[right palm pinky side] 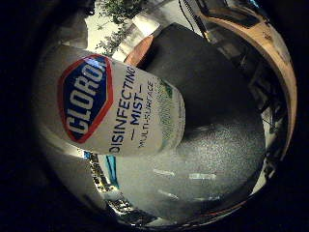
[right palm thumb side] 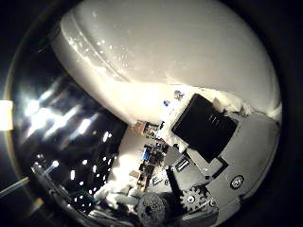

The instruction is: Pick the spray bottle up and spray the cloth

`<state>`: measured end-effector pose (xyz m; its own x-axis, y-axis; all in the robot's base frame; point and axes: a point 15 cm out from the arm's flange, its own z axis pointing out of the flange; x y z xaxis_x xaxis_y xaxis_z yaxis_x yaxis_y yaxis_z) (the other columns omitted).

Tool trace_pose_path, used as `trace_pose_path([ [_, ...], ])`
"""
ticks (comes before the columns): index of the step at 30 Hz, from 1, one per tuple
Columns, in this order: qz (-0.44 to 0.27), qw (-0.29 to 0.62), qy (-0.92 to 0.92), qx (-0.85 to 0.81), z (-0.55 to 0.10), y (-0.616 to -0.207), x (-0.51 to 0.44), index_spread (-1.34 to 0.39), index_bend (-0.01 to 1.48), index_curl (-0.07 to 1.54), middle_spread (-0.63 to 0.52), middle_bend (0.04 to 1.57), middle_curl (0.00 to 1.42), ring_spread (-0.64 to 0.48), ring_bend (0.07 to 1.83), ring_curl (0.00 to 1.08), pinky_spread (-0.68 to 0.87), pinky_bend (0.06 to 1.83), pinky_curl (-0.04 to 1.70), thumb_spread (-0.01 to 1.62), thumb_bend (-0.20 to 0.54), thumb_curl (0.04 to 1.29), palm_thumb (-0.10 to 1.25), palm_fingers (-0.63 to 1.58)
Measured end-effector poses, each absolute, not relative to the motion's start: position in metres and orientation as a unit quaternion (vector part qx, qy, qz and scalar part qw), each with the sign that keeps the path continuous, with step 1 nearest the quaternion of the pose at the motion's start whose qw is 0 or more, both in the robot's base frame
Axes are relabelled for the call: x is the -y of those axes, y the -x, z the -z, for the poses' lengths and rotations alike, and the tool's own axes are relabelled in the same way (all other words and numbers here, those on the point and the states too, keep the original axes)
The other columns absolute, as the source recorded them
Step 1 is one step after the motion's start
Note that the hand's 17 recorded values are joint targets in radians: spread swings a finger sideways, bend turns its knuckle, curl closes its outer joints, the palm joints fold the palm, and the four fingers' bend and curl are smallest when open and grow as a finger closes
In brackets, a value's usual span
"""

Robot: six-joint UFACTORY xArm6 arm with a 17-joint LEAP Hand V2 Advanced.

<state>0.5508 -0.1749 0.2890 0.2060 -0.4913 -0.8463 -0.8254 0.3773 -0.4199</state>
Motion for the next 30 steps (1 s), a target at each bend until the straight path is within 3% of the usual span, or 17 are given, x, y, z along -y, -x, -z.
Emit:
trace_pose_path([
  [5, -0.149, 0.569, 0.533, -0.608, -0.295, -0.551, 0.175, -0.25, 0.90, 0.67, -0.10, 1.16, 0.66, -0.15, 1.35, 0.55, -0.23, 1.29, 0.62, 1.02, -0.018, 0.43, 0.89, 1.25],
  [13, -0.182, 0.574, 0.542, -0.585, -0.316, -0.540, 0.156, -0.22, 1.02, 0.71, -0.09, 1.27, 0.65, -0.16, 1.42, 0.57, -0.19, 1.30, 0.75, 0.97, -0.014, 0.52, 0.94, 1.20],
  [30, -0.261, 0.536, 0.583, -0.553, -0.378, -0.493, 0.099, -0.23, 1.08, 0.71, -0.09, 1.34, 0.62, -0.16, 1.48, 0.58, -0.17, 1.18, 1.03, 0.73, -0.018, 0.75, 0.99, 1.18],
])
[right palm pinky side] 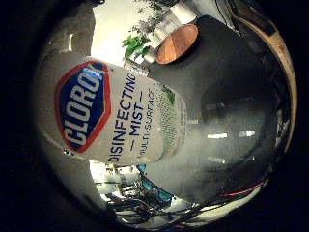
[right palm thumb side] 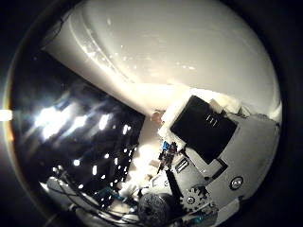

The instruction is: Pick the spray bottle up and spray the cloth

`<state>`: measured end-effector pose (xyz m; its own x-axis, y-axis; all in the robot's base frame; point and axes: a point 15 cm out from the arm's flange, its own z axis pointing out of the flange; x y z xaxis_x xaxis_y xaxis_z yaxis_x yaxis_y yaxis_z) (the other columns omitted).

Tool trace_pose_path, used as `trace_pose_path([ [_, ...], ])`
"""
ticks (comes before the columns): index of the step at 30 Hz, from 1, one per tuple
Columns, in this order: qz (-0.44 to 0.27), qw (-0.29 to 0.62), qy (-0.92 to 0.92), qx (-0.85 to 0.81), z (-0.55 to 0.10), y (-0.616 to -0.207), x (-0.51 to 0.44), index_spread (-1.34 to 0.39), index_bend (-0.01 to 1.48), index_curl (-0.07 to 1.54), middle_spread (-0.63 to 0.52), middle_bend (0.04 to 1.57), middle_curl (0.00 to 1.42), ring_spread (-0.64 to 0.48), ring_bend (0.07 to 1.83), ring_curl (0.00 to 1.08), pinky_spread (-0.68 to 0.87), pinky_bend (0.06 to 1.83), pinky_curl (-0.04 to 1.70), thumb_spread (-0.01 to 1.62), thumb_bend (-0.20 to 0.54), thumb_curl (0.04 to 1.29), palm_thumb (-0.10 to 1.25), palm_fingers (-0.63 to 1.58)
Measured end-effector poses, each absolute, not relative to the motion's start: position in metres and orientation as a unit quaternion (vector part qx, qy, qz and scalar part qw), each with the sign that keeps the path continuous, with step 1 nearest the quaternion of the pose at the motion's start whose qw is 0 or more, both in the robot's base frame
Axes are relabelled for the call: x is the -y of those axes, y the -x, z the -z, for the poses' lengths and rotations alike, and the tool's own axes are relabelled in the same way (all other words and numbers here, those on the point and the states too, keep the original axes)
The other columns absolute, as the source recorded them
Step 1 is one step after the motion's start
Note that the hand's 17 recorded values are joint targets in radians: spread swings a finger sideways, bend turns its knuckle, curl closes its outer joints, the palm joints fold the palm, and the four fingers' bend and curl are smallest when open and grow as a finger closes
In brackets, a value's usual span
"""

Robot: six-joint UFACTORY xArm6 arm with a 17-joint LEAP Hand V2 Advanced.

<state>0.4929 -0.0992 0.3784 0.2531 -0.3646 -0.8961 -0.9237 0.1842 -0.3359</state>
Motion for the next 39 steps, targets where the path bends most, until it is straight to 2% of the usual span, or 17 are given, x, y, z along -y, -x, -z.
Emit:
trace_pose_path([
  [5, -0.268, 0.492, 0.622, -0.547, -0.394, -0.474, 0.068, -0.23, 1.10, 0.71, -0.09, 1.35, 0.62, -0.16, 1.48, 0.58, -0.18, 1.13, 1.12, 0.69, -0.020, 0.80, 0.99, 1.18],
  [15, -0.376, 0.394, 0.656, -0.523, -0.398, -0.433, 0.000, -0.22, 1.10, 0.72, -0.09, 1.35, 0.62, -0.16, 1.48, 0.57, -0.18, 1.07, 1.22, 0.67, -0.020, 0.84, 0.98, 1.18],
  [21, -0.390, 0.316, 0.710, -0.494, -0.411, -0.425, -0.018, -0.23, 1.11, 0.72, -0.09, 1.34, 0.62, -0.16, 1.49, 0.57, -0.18, 1.05, 1.26, 0.67, -0.018, 0.86, 0.98, 1.19],
  [25, -0.430, 0.266, 0.718, -0.478, -0.415, -0.421, -0.041, -0.23, 1.11, 0.72, -0.09, 1.34, 0.62, -0.16, 1.49, 0.57, -0.18, 1.04, 1.28, 0.66, -0.020, 0.87, 0.98, 1.19],
  [39, -0.457, 0.163, 0.747, -0.456, -0.389, -0.404, -0.094, -0.23, 1.11, 0.73, -0.09, 1.35, 0.63, -0.16, 1.49, 0.57, -0.19, 1.02, 1.32, 0.59, -0.022, 0.90, 0.97, 1.19],
])
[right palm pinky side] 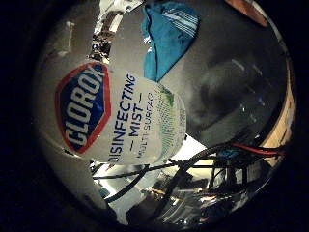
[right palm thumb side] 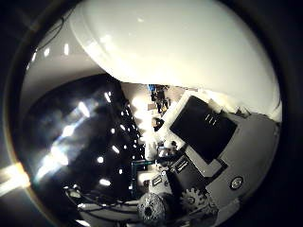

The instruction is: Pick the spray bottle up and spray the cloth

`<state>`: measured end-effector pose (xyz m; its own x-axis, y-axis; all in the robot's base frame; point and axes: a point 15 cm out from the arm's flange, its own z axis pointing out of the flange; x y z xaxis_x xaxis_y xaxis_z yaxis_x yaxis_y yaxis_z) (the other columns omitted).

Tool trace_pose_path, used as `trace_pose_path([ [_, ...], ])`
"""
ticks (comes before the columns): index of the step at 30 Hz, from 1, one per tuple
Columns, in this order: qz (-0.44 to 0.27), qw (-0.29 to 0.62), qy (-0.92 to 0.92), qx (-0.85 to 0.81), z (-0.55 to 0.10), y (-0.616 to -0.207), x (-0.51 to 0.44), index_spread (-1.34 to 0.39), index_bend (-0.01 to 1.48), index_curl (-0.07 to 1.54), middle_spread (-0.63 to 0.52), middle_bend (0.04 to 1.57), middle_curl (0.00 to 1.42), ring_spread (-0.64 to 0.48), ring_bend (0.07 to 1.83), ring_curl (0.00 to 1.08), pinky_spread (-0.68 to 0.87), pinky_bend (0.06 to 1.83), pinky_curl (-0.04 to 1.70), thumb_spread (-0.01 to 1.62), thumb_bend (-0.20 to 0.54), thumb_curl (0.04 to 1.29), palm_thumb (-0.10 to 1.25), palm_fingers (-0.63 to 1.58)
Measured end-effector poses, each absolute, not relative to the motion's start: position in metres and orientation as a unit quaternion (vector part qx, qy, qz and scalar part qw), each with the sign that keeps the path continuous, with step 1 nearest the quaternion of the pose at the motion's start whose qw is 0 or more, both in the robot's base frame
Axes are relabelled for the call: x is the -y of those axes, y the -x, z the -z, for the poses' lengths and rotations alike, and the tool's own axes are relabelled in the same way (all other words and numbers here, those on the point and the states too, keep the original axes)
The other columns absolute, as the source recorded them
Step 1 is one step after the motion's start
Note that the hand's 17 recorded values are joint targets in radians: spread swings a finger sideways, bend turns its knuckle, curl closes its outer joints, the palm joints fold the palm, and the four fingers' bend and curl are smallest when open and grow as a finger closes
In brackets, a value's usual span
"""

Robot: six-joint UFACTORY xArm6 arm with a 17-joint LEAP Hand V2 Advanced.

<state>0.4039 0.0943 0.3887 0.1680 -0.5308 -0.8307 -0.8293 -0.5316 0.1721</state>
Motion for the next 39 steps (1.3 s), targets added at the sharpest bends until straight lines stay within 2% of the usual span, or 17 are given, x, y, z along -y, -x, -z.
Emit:
trace_pose_path([
  [9, -0.505, 0.094, 0.703, -0.492, -0.356, -0.402, -0.100, -0.23, 1.11, 0.73, -0.10, 1.35, 0.63, -0.16, 1.49, 0.57, -0.19, 1.01, 1.33, 0.58, -0.022, 0.91, 0.96, 1.19],
  [24, -0.559, 0.052, 0.636, -0.529, -0.294, -0.416, -0.087, -0.23, 1.10, 0.74, -0.11, 1.35, 0.63, -0.16, 1.49, 0.57, -0.20, 1.01, 1.33, 0.58, -0.022, 0.91, 0.96, 1.19],
  [32, -0.553, 0.057, 0.642, -0.528, -0.304, -0.414, -0.088, -0.24, 1.10, 0.74, -0.11, 1.34, 0.63, -0.16, 1.49, 0.57, -0.21, 1.01, 1.33, 0.58, -0.022, 0.91, 0.96, 1.19],
  [39, -0.533, 0.076, 0.667, -0.515, -0.346, -0.405, -0.095, -0.24, 1.10, 0.74, -0.11, 1.35, 0.63, -0.16, 1.48, 0.57, -0.22, 1.00, 1.33, 0.58, -0.022, 0.91, 0.96, 1.19],
])
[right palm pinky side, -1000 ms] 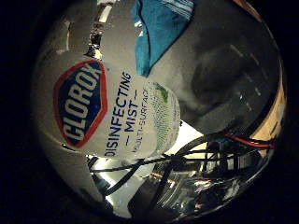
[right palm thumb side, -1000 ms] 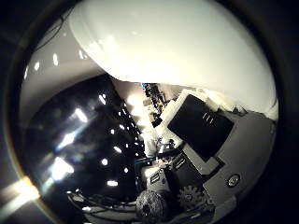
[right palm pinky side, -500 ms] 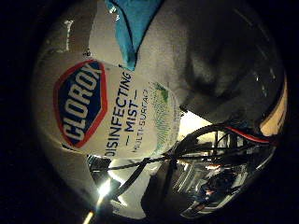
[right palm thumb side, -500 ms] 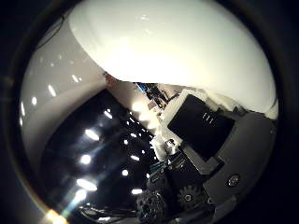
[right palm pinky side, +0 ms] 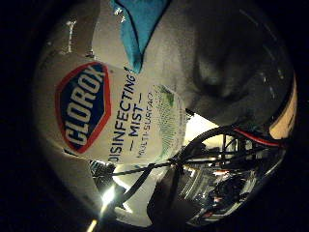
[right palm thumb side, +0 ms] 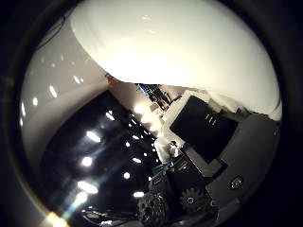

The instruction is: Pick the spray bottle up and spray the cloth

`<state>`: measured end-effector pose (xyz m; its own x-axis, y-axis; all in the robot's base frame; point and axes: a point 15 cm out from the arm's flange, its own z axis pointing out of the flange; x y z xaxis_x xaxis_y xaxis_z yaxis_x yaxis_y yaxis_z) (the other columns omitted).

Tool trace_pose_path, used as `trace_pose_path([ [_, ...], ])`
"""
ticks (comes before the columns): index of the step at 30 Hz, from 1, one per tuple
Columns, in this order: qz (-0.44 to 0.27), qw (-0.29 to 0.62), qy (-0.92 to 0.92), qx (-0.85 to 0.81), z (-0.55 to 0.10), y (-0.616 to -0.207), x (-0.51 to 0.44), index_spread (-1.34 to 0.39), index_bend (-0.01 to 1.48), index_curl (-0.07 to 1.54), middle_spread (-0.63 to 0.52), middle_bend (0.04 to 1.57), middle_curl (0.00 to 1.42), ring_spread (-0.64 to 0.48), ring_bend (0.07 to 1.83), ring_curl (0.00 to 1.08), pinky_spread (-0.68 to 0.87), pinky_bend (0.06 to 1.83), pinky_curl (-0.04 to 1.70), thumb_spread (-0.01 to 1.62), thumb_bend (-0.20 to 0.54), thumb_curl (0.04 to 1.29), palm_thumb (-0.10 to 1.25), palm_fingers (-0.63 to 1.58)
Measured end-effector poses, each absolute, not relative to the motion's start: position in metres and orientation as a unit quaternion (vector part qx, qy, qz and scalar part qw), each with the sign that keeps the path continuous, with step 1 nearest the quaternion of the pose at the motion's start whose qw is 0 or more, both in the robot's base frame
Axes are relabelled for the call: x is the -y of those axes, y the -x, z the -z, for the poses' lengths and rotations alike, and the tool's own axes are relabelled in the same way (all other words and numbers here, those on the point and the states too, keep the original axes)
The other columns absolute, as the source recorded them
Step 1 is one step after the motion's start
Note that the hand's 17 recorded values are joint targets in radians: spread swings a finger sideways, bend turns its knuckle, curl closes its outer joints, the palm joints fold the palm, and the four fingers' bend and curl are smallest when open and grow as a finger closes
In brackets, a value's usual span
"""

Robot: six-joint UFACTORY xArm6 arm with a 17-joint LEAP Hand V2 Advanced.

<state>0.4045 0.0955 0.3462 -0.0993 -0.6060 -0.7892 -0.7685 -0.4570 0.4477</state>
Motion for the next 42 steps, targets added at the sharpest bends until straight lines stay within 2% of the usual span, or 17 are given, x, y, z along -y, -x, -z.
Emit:
trace_pose_path([
  [7, -0.539, 0.093, 0.679, -0.490, -0.379, -0.394, -0.116, -0.24, 1.09, 0.75, -0.11, 1.35, 0.63, -0.16, 1.48, 0.57, -0.23, 1.00, 1.33, 0.58, -0.022, 0.91, 0.96, 1.19],
  [18, -0.578, 0.080, 0.639, -0.501, -0.327, -0.414, -0.120, -0.25, 1.07, 0.76, -0.11, 1.35, 0.63, -0.16, 1.49, 0.58, -0.23, 1.02, 1.32, 0.58, -0.023, 0.91, 0.96, 1.18],
  [30, -0.584, 0.080, 0.607, -0.533, -0.285, -0.434, -0.111, -0.25, 1.06, 0.76, -0.11, 1.35, 0.63, -0.16, 1.48, 0.58, -0.23, 1.02, 1.32, 0.59, -0.021, 0.91, 0.96, 1.19],
  [36, -0.570, 0.099, 0.625, -0.524, -0.308, -0.432, -0.114, -0.25, 1.06, 0.77, -0.11, 1.35, 0.63, -0.16, 1.48, 0.58, -0.24, 1.01, 1.33, 0.59, -0.022, 0.91, 0.96, 1.19],
  [42, -0.560, 0.158, 0.648, -0.492, -0.364, -0.431, -0.138, -0.25, 1.06, 0.77, -0.11, 1.35, 0.63, -0.16, 1.49, 0.58, -0.24, 1.01, 1.33, 0.61, -0.022, 0.91, 0.95, 1.18],
])
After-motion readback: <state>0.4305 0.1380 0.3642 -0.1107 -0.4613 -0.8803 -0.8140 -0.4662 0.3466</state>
